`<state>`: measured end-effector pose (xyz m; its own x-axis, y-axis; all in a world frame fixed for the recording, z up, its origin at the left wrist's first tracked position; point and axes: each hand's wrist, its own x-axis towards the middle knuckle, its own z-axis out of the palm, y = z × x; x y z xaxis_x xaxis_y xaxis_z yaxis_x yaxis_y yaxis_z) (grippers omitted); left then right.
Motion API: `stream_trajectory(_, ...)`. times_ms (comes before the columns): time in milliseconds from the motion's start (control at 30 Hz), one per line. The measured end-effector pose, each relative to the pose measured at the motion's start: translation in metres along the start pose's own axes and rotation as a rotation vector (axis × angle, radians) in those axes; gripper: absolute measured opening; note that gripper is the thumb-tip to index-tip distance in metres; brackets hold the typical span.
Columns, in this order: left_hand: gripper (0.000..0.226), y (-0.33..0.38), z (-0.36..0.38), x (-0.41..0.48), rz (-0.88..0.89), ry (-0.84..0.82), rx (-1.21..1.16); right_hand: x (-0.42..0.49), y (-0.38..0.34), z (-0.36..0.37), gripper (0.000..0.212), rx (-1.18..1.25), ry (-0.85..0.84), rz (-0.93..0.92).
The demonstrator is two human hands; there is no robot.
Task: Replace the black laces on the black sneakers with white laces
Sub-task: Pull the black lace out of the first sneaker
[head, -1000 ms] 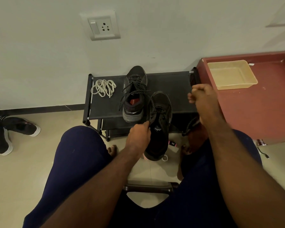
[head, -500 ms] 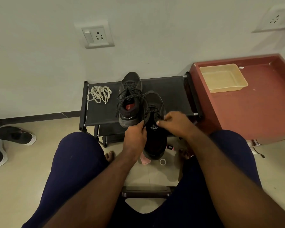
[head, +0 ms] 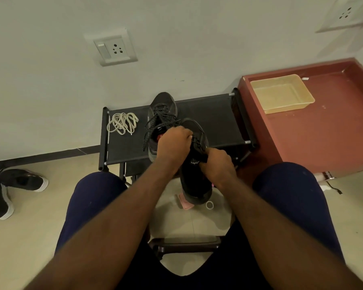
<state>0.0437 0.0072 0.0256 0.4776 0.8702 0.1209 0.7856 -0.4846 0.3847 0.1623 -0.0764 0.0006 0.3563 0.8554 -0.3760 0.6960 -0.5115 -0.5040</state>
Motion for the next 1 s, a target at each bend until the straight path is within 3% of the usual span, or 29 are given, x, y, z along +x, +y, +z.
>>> stream_trajectory(133, 0.025, 0.001, 0.015, 0.025, 0.16, -0.301, 0.309, 0.002, 0.004, -0.003, 0.011, 0.071, -0.024, 0.024)
stream_trajectory(300, 0.021, 0.005, 0.019, 0.036, 0.259, -0.379, 0.509, 0.005, 0.008, -0.007, 0.022, 0.195, -0.023, 0.084)
stream_trajectory(467, 0.019, 0.002, 0.023, 0.04, 0.204, -0.385, 0.36, 0.004, 0.009, -0.004, 0.024, 0.204, -0.024, 0.091)
stream_trajectory(633, 0.017, -0.013, 0.025, 0.04, -0.162, -0.208, -0.088, 0.0, 0.011, 0.0, 0.014, 0.23, 0.036, 0.069)
stream_trajectory(700, 0.015, -0.012, 0.024, 0.041, -0.248, -0.174, -0.141, -0.001, 0.01, 0.0, 0.012, 0.244, 0.058, 0.058)
stream_trajectory(800, 0.022, -0.009, 0.022, 0.044, -0.2, -0.275, -0.074, 0.0, 0.008, 0.001, 0.006, 0.213, 0.054, 0.048)
stream_trajectory(900, 0.033, -0.004, 0.018, 0.047, -0.039, -0.427, 0.088, 0.002, 0.006, 0.003, 0.003, 0.176, 0.043, 0.044)
stream_trajectory(1000, 0.026, -0.002, 0.016, 0.052, 0.052, -0.48, 0.227, 0.003, 0.004, 0.002, 0.012, 0.127, 0.028, 0.021)
